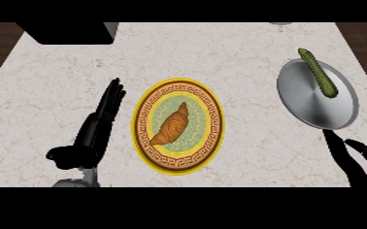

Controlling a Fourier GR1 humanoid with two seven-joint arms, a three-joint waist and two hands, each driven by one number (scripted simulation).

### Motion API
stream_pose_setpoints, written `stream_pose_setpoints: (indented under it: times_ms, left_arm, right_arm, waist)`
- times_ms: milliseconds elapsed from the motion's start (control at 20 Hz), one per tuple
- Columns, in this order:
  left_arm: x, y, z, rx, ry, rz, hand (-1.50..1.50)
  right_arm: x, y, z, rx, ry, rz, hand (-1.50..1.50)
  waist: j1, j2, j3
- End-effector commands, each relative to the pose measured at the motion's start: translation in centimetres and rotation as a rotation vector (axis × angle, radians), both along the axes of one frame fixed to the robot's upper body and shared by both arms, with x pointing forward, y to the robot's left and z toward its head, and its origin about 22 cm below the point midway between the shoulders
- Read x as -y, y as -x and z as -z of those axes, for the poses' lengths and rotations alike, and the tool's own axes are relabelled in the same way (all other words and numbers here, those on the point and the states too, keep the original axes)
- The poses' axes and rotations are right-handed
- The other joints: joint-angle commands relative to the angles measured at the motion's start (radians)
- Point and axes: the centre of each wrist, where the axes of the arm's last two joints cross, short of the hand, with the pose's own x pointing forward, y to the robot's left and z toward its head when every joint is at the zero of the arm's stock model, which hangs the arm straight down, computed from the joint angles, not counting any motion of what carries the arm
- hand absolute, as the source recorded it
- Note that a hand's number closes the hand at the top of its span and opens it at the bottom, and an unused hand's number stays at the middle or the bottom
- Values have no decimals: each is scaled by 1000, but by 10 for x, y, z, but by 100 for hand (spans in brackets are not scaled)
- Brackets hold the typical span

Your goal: Pick the squash from the plate and place it in the pan

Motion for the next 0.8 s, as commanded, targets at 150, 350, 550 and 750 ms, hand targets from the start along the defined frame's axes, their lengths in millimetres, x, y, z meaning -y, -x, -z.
stream_pose_setpoints:
  times_ms: [150,350,550,750]
  left_arm:
    - [3,-1,-8,8,14,19,0]
    - [12,-5,-12,-19,1,7,0]
    - [-9,-6,8,12,-7,6,0]
    - [1,-7,12,-9,7,10,0]
  right_arm:
    - [-6,31,0,-29,39,1,-150]
    - [-11,18,14,-53,55,42,-150]
    - [-18,27,-14,-58,78,37,-150]
    - [-12,21,3,-77,113,44,-150]
  waist:
    - [2,1,0]
    - [5,1,1]
    - [2,1,0]
    - [4,2,0]
